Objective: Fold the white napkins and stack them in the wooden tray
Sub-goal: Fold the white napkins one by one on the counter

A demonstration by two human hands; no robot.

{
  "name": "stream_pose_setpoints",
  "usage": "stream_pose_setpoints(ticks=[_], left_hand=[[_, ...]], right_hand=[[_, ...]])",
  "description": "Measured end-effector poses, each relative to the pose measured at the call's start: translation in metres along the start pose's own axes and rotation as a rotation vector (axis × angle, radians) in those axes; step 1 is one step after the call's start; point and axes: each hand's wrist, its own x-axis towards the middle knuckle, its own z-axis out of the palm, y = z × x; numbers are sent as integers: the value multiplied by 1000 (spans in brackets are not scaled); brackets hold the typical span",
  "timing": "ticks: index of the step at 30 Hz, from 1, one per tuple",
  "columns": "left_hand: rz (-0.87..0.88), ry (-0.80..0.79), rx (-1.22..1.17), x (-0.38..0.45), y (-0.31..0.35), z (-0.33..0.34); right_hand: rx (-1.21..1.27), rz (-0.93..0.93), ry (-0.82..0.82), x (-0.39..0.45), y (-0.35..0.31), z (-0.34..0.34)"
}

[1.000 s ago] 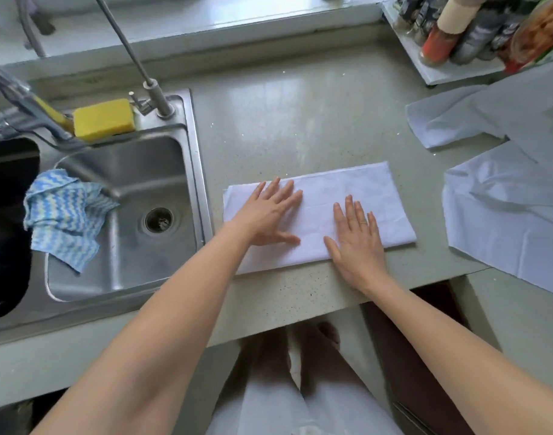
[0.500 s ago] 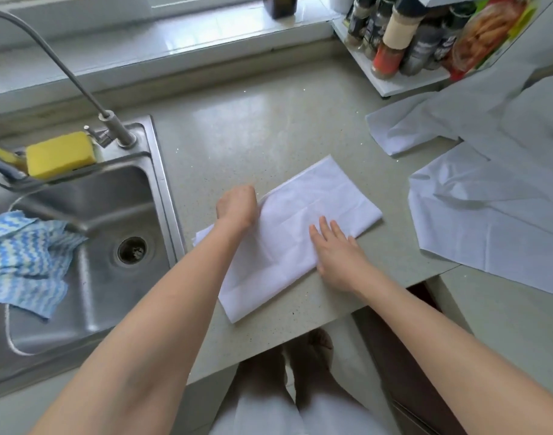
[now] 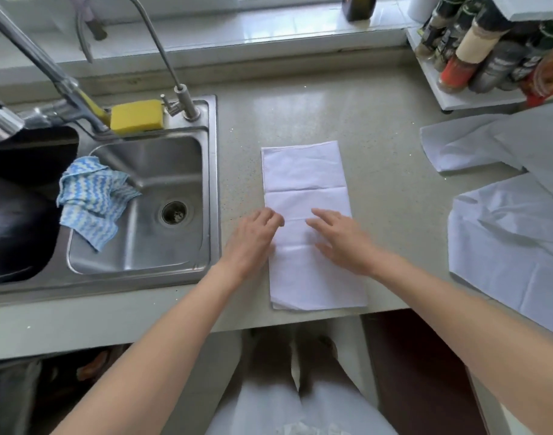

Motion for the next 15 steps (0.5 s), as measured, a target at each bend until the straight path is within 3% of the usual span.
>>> stream_pose_setpoints(ticks=[2, 5, 15], left_hand=[[179, -142, -20, -6, -2, 3], [131, -195, -217, -20, 1, 10], [23, -277, -268, -36, 5, 6]], right_hand=[[42, -180, 45, -32, -17, 9], [32, -334, 16, -62, -37, 26], [-8, -280, 64, -68, -54, 44]])
